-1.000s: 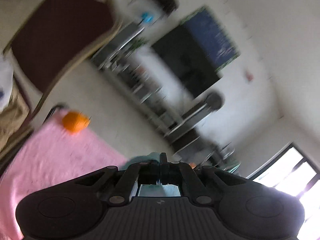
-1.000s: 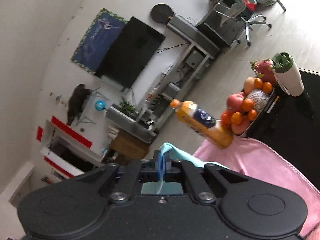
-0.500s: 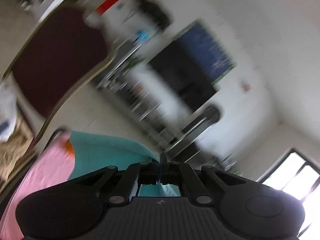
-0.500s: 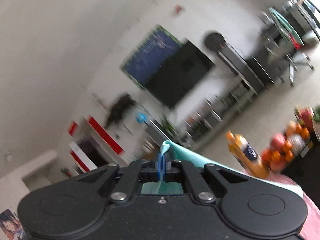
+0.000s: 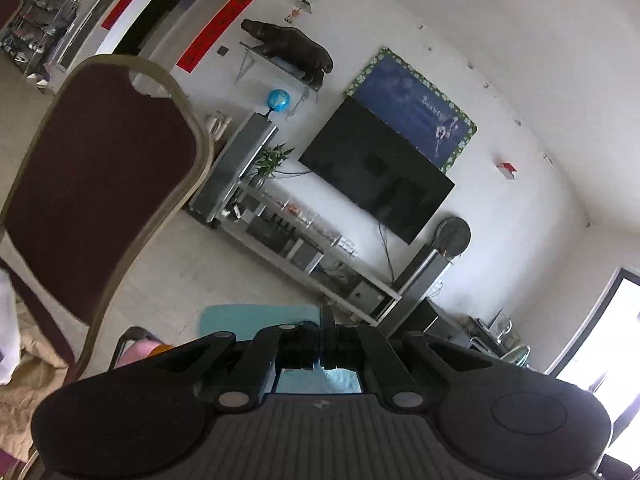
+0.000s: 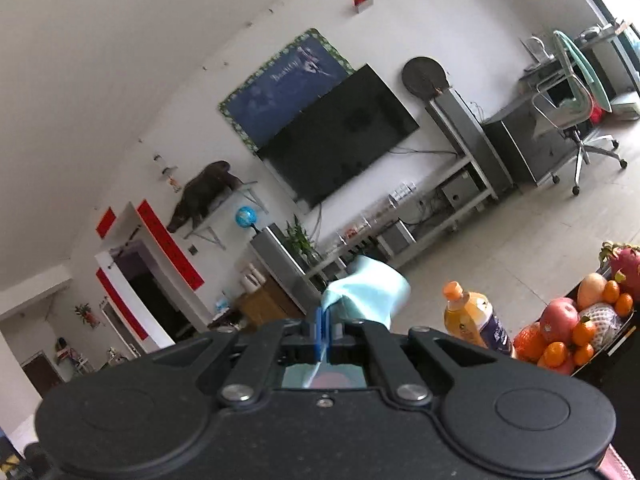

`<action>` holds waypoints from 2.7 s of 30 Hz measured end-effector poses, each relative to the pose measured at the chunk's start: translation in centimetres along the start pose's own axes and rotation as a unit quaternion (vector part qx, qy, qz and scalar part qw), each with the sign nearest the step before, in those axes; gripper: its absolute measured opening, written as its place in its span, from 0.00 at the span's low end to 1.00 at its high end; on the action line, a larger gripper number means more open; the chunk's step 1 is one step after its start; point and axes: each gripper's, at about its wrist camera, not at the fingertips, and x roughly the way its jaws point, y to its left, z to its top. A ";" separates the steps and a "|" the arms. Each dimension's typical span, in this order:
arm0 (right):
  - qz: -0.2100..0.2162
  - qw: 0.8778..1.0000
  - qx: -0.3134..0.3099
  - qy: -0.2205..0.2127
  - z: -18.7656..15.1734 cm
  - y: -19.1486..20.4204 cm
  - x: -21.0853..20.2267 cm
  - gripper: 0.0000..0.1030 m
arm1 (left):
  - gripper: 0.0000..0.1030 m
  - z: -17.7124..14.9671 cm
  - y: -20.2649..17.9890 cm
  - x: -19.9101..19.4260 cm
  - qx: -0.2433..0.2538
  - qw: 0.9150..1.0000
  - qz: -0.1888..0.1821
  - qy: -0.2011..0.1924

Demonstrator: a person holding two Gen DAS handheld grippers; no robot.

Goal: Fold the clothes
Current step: 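Lower the shirt onto the towel with both tools and release it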

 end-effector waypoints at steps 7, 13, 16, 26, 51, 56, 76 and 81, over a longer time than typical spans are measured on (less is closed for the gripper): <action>-0.078 0.992 0.022 0.097 -11.2 -8.6 0.9 0.02 | 0.00 -13.1 7.7 4.4 -0.001 0.989 0.091 0.121; -0.172 0.960 0.068 0.212 -22.9 -17.5 3.2 0.02 | 0.00 -22.3 15.4 8.9 -0.013 0.956 0.194 0.218; -0.189 0.941 0.102 0.260 -25.5 -19.1 3.0 0.02 | 0.00 -22.7 15.9 8.6 -0.014 0.952 0.208 0.226; -0.180 0.944 0.075 0.265 -24.5 -16.6 1.3 0.02 | 0.00 -20.0 13.1 4.9 -0.005 0.963 0.192 0.188; -0.169 0.944 0.040 0.282 -25.1 -18.3 -1.4 0.29 | 0.35 -24.1 16.6 0.5 0.043 0.934 0.248 0.253; -0.180 0.945 0.046 0.269 -23.5 -18.5 0.6 0.35 | 0.36 -25.3 16.1 4.4 0.069 0.915 0.263 0.299; -0.309 0.902 -0.035 0.299 -23.1 -23.5 10.8 0.02 | 0.19 -31.9 9.9 9.2 0.190 0.897 0.200 0.345; -0.367 0.891 -0.082 0.254 -22.4 -23.4 9.6 0.02 | 0.20 -31.5 10.4 8.8 0.181 0.901 0.201 0.339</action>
